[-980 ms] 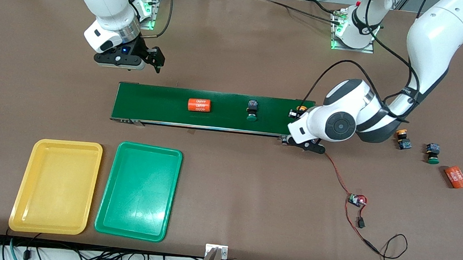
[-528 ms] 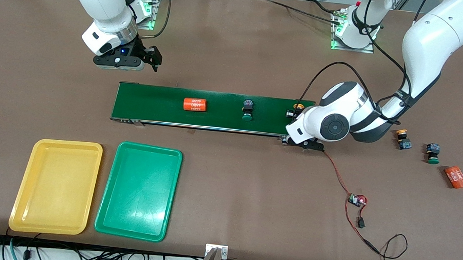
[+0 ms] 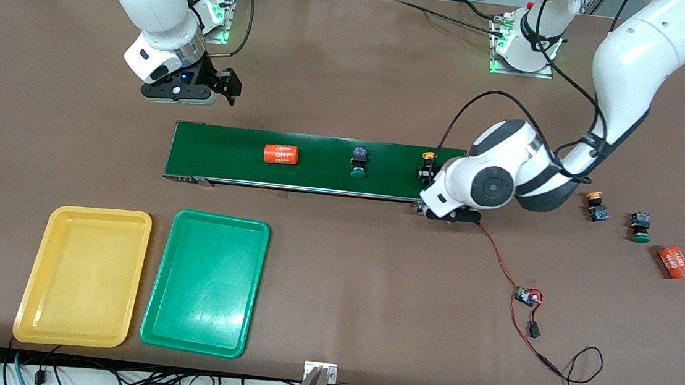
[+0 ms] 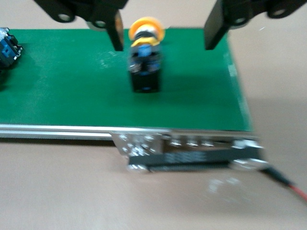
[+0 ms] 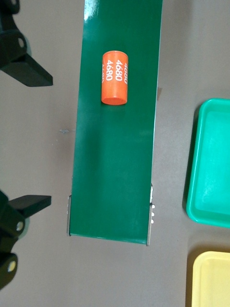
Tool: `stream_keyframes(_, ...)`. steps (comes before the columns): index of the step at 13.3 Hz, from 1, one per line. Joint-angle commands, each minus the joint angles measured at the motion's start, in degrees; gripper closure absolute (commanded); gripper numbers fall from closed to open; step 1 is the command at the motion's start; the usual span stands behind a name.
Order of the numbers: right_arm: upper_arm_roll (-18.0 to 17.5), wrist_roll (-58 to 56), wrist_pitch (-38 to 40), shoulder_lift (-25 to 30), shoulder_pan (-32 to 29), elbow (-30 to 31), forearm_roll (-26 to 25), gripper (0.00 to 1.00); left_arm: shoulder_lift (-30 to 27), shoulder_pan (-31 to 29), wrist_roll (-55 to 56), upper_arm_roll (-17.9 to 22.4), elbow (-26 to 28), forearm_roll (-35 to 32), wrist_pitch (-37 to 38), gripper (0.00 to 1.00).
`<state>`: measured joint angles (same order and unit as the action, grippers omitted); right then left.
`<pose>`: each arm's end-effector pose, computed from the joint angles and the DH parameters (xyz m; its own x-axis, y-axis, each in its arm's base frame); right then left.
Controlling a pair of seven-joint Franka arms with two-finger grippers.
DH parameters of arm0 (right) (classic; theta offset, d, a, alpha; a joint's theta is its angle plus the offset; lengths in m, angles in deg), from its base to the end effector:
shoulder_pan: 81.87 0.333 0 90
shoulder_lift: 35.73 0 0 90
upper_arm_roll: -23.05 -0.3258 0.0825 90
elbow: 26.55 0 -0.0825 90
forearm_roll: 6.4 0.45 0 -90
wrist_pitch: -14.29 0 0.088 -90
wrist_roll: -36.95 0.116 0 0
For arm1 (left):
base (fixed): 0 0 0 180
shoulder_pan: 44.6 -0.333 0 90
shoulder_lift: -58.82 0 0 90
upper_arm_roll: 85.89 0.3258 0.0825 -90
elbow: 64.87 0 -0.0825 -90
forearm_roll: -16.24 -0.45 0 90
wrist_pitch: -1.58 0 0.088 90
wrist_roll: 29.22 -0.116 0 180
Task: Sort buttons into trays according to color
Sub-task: 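Grasp another yellow button with the left gripper while the right gripper reaches the belt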
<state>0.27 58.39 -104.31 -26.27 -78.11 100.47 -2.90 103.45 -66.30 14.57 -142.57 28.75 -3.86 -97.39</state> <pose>0.4949 0.2538 0.4111 0.9984 0.0552 0.0097 0.0552 -0.9985 0.0068 0.6212 -0.3040 0.2656 0.9009 0.0603 -0.4298 0.0787 -0.9966 0.0251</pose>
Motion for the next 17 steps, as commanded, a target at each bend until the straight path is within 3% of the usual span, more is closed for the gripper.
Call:
stream_keyframes(1,-0.78,0.17,0.38,-1.37,-0.33,-1.07,0.97,0.0,-1.12,0.0,-1.24,0.68,-11.84,-0.38,11.32,0.0)
stream_keyframes(5,-0.87,0.61,-2.07,-3.92,0.63,-1.16,0.89,0.0,-1.39,-2.99,-4.85,8.06,-14.34,-4.84,11.79,0.0)
stream_keyframes(11,-0.96,5.8,-6.64,-8.05,4.32,-1.34,-0.26,0.0,0.28,-3.96,-27.33,18.16,-13.46,-10.92,11.34,0.0)
stream_keyframes(14,-0.96,7.29,-10.24,-10.94,6.86,-1.42,-0.95,0.0,1.16,-4.05,-28.94,22.55,-13.29,-12.5,11.26,0.0)
stream_keyframes(15,-1.04,9.12,-10.77,-12.09,7.57,-2.12,-3.4,0.0,1.17,-4.31,-28.94,23.53,-13.11,-12.6,11.26,0.0)
stream_keyframes(17,-1.04,11.15,-10.43,-14.29,9.15,-3.7,-4.91,0.0,1.87,-5.1,-29.03,25.73,-9.79,-14.95,8.37,0.0)
